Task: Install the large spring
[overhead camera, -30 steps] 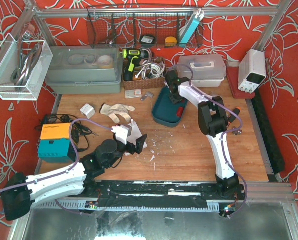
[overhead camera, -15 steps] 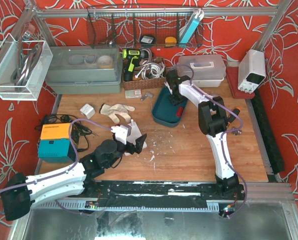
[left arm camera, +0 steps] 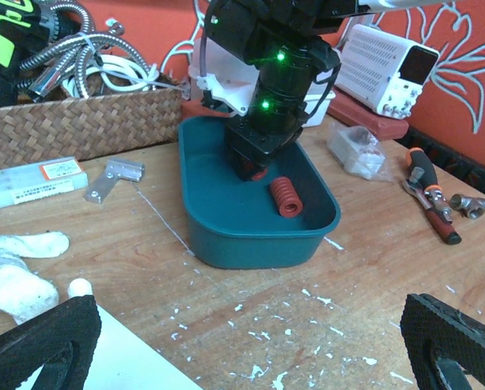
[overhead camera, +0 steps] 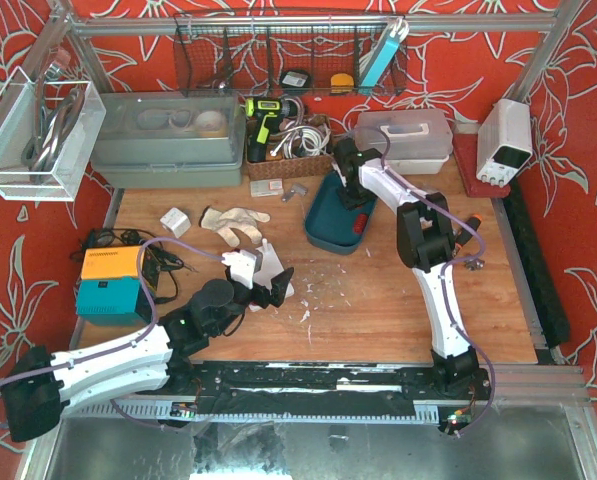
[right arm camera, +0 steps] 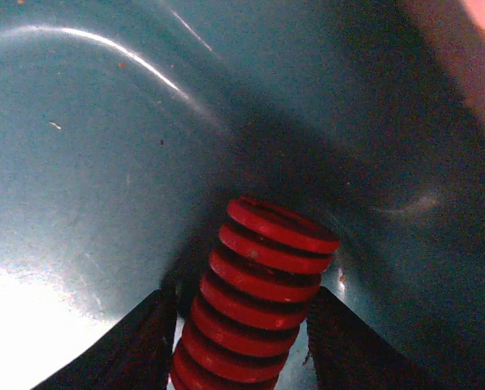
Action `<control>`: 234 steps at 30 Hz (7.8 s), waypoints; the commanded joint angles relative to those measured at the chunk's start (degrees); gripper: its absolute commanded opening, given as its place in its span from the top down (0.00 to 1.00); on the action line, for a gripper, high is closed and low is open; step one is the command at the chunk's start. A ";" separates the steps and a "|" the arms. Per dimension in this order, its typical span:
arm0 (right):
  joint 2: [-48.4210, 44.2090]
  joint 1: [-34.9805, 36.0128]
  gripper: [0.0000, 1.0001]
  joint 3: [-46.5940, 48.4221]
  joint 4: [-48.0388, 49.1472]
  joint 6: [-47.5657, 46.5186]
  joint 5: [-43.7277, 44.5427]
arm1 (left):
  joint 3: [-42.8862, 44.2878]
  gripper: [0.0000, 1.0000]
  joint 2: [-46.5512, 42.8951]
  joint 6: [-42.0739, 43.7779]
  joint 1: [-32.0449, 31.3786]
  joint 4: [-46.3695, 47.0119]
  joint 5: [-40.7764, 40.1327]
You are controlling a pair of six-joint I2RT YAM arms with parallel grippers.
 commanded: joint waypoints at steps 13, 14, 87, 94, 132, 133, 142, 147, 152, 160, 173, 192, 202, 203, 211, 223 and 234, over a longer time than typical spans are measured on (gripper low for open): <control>-6.55 -0.38 0.79 -7.42 5.89 3.59 -2.29 | 0.02 0.00 0.06 1.20 -0.28 0.84 -2.90; -8.18 -0.38 0.81 -8.68 7.05 3.38 -2.43 | 0.06 0.00 0.04 1.31 -0.31 0.82 -3.10; -71.45 34.76 0.88 -89.61 83.68 -12.57 -9.52 | 30.23 0.36 16.89 -28.11 10.15 -29.87 34.63; -70.65 35.20 0.88 -89.27 83.12 -13.01 -8.95 | 29.82 0.50 17.16 -28.53 10.24 -28.48 35.92; -72.08 31.42 0.01 -92.25 81.46 -4.71 20.13 | 34.39 1.00 26.44 -17.51 20.22 -36.24 7.75; -72.15 31.09 0.01 -92.32 81.22 -4.24 19.85 | 34.55 1.00 27.22 -17.30 20.39 -36.53 7.55; -72.37 30.47 0.01 -92.17 80.27 -3.83 18.49 | 35.45 1.00 32.13 -15.68 20.67 -36.93 5.95; -72.53 30.37 0.01 -92.04 79.95 -4.11 18.08 | 35.88 1.00 33.43 -14.80 20.95 -36.45 5.81; -72.64 30.38 0.02 -91.53 79.28 -4.44 15.27 | 35.84 1.00 34.77 -13.68 21.15 -35.39 5.32; -72.36 30.38 0.02 -91.64 79.46 -4.96 16.26 | 35.51 1.00 36.54 -12.26 21.64 -33.42 5.01; -71.07 30.29 0.02 -91.03 78.95 -5.40 16.75 | 36.06 0.90 42.81 -11.97 21.75 -32.63 5.12; -69.13 27.50 0.04 -83.48 65.86 6.18 22.85 | 34.92 0.19 33.47 -13.77 21.75 -34.31 7.95; -61.44 14.34 0.16 -69.78 41.84 23.60 9.11 | 16.22 0.00 12.20 -15.07 21.36 -16.26 19.99; -60.27 13.54 0.19 -68.69 40.91 23.68 8.65 | 15.06 0.00 10.87 -15.08 21.24 -15.56 19.85; -46.62 12.50 0.43 -54.00 29.16 22.23 10.73 | 8.37 0.00 9.41 -13.83 20.78 -6.07 24.11; -24.08 12.28 0.54 -32.91 14.42 29.25 15.91 | 6.37 0.00 7.96 -11.06 18.30 -5.09 22.23; -12.18 12.30 0.51 -19.19 -2.56 41.68 23.20 | 6.38 0.00 6.04 -10.83 16.93 -5.65 20.92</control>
